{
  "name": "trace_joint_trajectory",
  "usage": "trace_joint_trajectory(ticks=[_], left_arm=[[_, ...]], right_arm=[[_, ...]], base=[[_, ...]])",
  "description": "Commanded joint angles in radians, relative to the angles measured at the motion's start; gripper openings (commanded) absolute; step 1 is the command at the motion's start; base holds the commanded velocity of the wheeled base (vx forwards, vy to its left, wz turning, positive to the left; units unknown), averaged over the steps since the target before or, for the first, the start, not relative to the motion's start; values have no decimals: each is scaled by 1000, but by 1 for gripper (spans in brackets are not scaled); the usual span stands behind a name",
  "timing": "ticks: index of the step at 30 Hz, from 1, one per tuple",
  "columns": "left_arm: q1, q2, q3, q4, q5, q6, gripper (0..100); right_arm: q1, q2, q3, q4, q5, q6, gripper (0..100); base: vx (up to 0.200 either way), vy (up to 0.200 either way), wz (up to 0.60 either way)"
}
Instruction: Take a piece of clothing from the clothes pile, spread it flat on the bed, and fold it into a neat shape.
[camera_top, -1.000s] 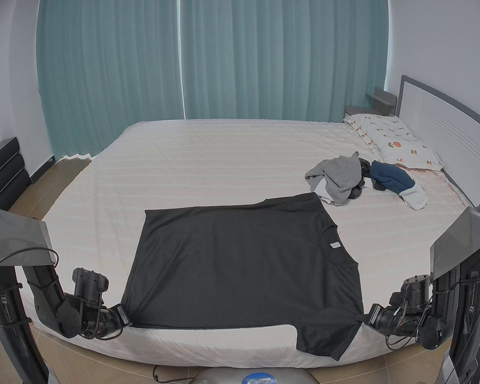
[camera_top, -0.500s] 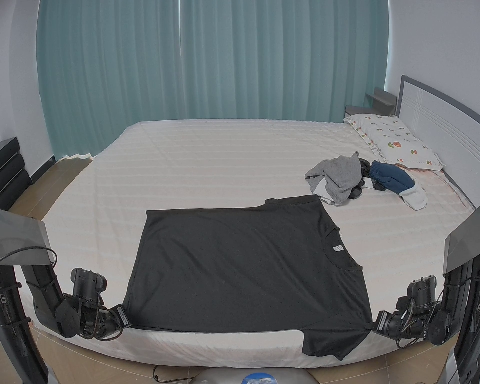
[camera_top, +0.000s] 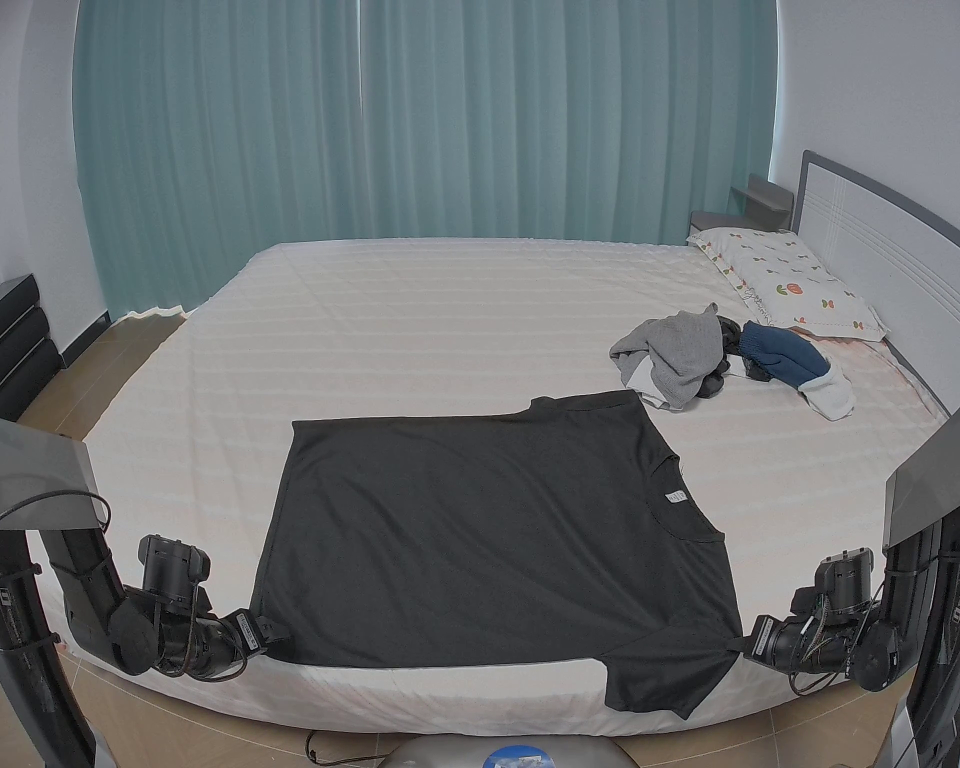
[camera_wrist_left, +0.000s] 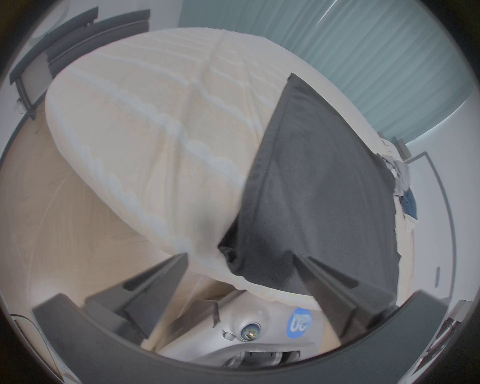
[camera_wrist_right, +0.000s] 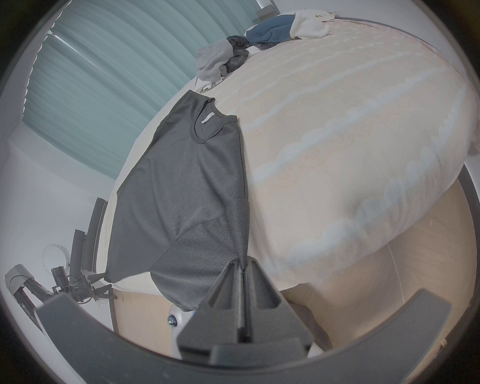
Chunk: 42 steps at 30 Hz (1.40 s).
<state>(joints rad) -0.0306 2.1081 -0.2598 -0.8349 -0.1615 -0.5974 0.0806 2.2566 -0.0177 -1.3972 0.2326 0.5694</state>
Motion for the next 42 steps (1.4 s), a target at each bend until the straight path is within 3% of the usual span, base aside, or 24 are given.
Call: trace_joint_trajectory(ticks=[1,3,8,15,30,31,42], left_arm=[[49,-19,1,-4,-90,64,100],[81,-33,5,2,-188,123,100],[127,-19,-16,-1,-276,183,100],[126,15,-24,-4,-273,280,100],[98,32,-49,-1,-262,275,100],[92,33,-49,0,-254,275,0],[117,-19,17,2,-213,271,0]], right_arm=[[-9,-6,18,-2,27,3,0],[-9,-9,18,-2,36,26,0],[-9,-8,18,-37,37,50,0],[-4,-8,18,-42,37,52,0],[-2,-6,18,-46,37,52,0],[-2,-8,18,-46,37,52,0],[-1,-9,18,-45,37,53,0]], base=[[0,0,0],[0,0,0],[0,0,0],[0,0,0],[0,0,0],[0,0,0],[0,0,0]])
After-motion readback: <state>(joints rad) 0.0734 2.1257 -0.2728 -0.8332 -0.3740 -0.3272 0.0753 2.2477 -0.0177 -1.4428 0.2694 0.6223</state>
